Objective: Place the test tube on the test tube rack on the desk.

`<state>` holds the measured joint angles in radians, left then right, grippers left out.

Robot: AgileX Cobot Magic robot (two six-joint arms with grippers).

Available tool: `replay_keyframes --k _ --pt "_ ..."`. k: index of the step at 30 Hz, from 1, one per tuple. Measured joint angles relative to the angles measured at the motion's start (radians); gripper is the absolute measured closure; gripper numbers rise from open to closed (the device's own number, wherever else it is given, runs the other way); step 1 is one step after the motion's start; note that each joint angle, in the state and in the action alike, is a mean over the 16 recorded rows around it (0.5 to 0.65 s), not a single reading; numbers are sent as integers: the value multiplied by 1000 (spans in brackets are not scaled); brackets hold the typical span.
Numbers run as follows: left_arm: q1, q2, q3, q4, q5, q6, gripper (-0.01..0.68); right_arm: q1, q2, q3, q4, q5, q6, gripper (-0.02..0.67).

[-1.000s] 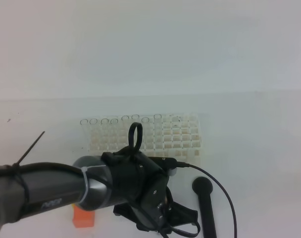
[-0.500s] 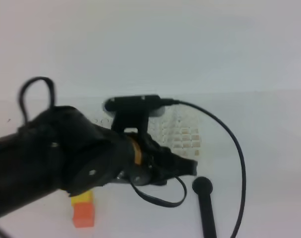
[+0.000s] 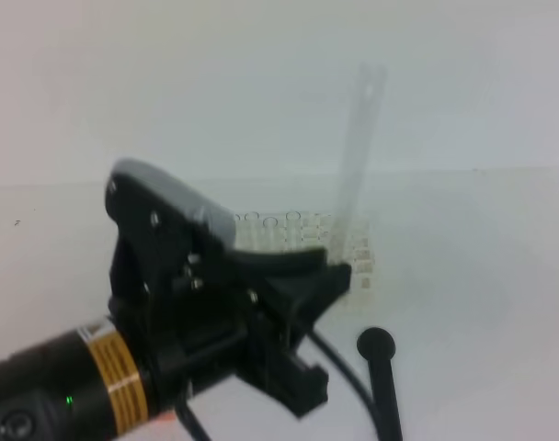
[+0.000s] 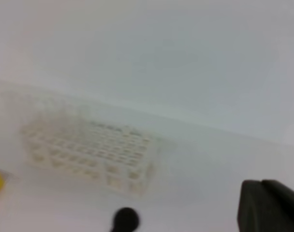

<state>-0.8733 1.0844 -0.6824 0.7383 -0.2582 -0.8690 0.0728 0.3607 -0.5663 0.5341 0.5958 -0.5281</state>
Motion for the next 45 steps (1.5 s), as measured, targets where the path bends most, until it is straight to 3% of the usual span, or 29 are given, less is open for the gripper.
replay_keyframes --k 4,11,18,23,36,45 --pt "2 -7 91 -21 -207 83 673 0 50 0 207 13 -216 650" --pt "2 27 186 -199 -466 256 673 10 160 -5 585 72 -613 650" --pt "2 101 225 -317 -629 371 673 41 286 -56 805 143 -862 644" --pt "2 177 230 -336 -730 403 673 67 396 -131 845 179 -911 583" --pt "1 338 230 -327 -960 453 673 127 687 -362 911 259 -902 265" --pt "1 356 230 -327 -975 463 673 214 792 -424 925 240 -893 210"
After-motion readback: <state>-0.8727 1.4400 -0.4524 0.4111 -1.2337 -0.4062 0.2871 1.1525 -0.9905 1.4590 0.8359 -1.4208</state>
